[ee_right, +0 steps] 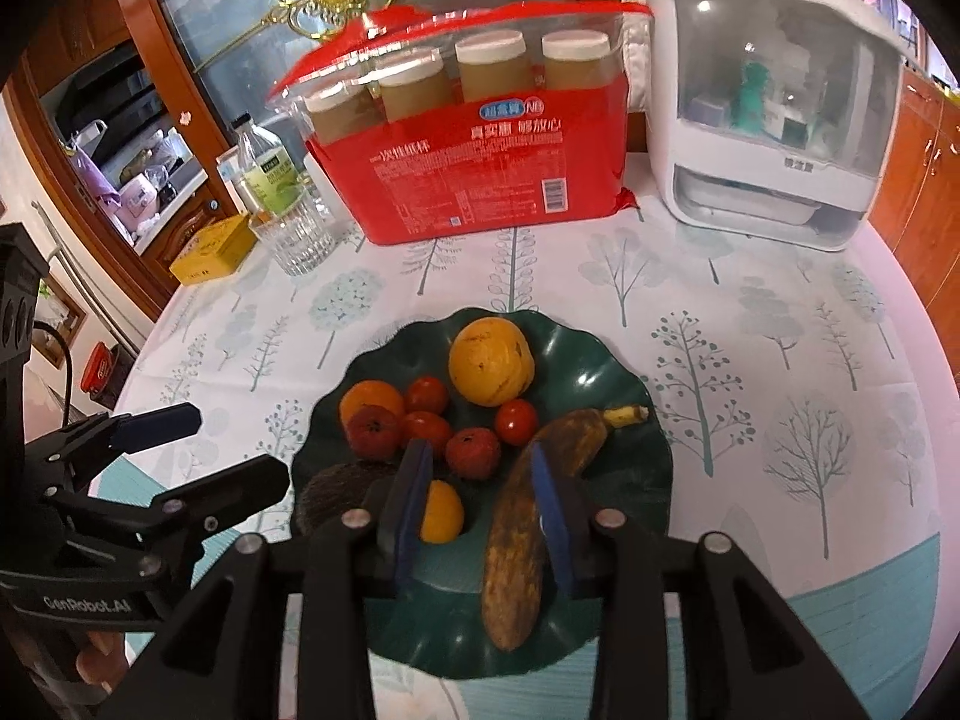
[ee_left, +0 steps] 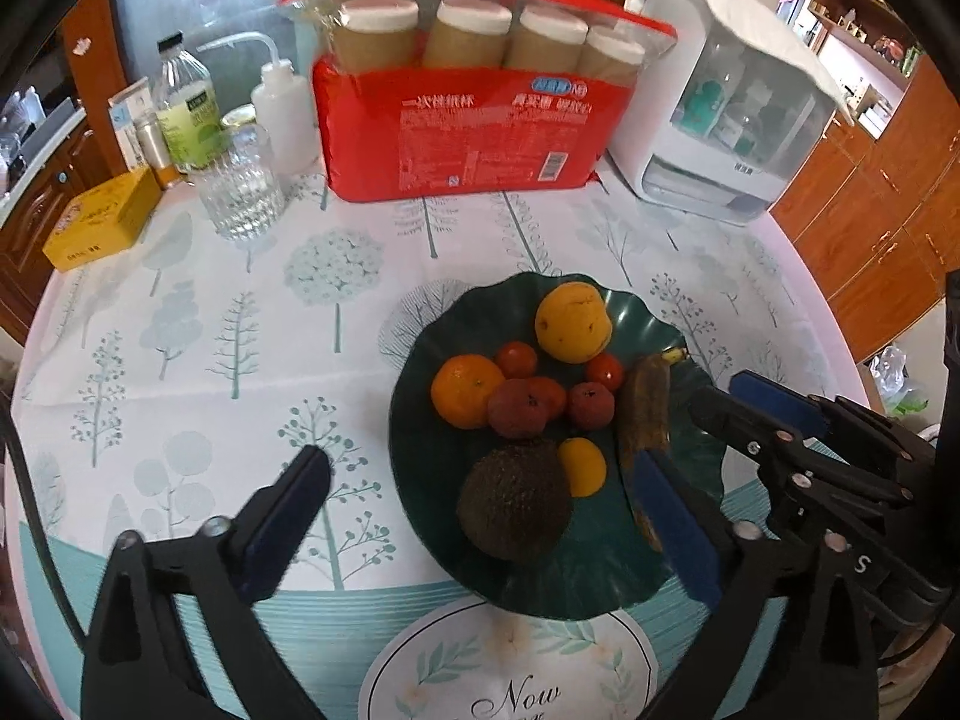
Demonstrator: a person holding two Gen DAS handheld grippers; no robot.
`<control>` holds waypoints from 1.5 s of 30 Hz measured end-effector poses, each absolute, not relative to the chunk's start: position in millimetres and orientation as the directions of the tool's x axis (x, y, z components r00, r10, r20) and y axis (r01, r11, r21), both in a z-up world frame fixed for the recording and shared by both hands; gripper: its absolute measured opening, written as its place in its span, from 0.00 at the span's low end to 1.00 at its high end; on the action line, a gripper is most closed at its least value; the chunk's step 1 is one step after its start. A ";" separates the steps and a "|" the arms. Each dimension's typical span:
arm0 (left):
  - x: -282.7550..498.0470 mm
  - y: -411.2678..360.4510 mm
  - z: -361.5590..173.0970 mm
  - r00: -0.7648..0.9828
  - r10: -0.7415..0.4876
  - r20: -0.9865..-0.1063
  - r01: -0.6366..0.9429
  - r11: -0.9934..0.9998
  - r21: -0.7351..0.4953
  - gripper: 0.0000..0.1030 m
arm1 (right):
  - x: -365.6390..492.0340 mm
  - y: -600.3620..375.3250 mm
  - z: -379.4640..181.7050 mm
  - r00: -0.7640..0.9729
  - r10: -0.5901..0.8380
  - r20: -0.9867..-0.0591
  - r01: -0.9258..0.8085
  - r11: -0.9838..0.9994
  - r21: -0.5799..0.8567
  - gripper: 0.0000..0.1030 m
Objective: Organize fruits
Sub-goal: 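Withdraw both grippers back toward the orange on the placemat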
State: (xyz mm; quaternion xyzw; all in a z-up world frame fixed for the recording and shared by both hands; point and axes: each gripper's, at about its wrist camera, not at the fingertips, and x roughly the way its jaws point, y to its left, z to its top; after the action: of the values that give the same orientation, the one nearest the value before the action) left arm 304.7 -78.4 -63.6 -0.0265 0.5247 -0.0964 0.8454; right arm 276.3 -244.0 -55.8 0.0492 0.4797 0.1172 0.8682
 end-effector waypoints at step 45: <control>93.4 3.0 -88.2 0.451 -0.077 -0.889 0.126 0.992 -0.022 0.99 | 87.9 -161.9 -102.2 0.365 0.276 -0.889 -0.205 0.955 0.212 0.44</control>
State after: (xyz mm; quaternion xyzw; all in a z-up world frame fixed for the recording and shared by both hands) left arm 93.4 3.0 -88.2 0.0236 0.5206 -0.0597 0.8514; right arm 87.9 -161.9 -102.2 0.0325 0.5445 0.1458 0.8254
